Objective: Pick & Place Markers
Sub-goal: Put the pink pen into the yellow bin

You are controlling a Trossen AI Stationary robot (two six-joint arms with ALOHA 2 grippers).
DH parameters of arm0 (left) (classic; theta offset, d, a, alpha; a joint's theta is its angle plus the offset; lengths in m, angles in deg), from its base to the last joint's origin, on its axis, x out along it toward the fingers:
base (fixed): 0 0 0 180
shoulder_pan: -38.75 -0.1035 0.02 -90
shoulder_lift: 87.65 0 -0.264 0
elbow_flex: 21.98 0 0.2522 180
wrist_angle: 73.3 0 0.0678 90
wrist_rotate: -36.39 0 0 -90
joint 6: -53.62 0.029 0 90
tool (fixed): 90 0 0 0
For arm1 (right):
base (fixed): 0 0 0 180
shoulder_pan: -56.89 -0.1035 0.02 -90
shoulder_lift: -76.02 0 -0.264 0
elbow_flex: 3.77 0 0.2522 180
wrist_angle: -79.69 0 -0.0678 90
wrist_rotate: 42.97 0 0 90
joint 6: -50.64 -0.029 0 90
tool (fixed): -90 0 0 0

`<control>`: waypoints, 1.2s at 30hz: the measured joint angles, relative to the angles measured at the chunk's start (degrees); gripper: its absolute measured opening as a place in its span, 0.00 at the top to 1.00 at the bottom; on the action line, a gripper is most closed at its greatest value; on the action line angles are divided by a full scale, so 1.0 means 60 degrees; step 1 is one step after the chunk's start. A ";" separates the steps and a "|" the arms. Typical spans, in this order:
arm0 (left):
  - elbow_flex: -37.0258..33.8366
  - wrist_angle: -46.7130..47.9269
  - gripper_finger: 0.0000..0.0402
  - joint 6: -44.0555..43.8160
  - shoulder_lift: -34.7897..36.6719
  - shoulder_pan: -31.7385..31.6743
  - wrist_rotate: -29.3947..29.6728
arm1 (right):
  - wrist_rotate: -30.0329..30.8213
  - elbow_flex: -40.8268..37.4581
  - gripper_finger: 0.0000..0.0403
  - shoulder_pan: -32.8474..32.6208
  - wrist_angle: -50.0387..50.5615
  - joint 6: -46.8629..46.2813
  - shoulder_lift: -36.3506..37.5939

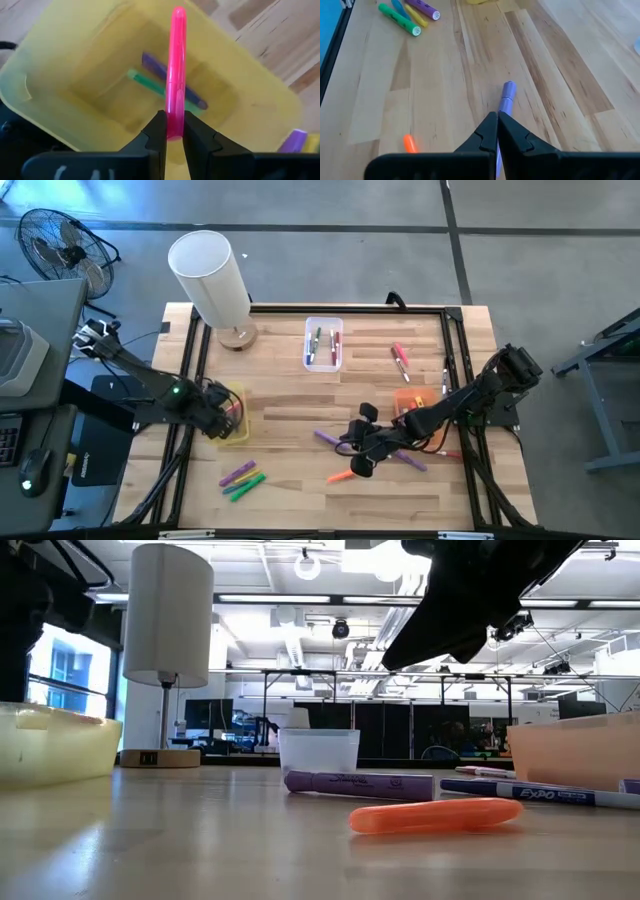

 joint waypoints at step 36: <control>0.0180 -0.0031 0.53 -0.0036 -0.0974 -0.0002 -0.0131 | -0.0004 -0.0011 1.00 0.0000 0.0011 0.0000 0.0000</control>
